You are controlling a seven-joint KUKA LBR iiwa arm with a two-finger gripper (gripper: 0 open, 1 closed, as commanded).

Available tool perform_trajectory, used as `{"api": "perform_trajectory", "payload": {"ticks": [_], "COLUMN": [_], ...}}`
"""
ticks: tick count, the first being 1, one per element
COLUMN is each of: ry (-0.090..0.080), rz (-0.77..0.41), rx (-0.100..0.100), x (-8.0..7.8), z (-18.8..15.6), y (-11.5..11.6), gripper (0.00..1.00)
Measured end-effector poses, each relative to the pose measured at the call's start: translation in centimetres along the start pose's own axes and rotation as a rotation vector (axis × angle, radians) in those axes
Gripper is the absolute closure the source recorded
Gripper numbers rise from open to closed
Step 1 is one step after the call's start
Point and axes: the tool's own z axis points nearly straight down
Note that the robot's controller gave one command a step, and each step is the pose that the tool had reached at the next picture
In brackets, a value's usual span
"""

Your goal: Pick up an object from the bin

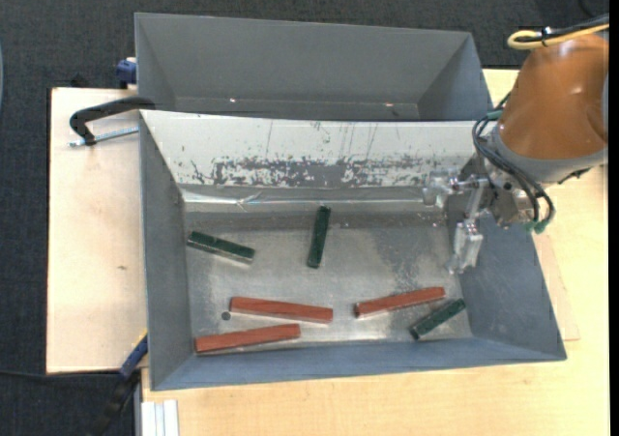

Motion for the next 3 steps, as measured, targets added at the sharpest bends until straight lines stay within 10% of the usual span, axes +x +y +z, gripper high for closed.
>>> {"api": "perform_trajectory", "payload": {"ticks": [1, 3], "ry": [0.008, 0.001], "rz": [-0.15, -0.214], "rx": [-0.003, -0.001], "x": [5.0, 4.7], "z": [2.5, 11.1], "y": [5.0, 7.4], "gripper": [0.0, 0.0]}}
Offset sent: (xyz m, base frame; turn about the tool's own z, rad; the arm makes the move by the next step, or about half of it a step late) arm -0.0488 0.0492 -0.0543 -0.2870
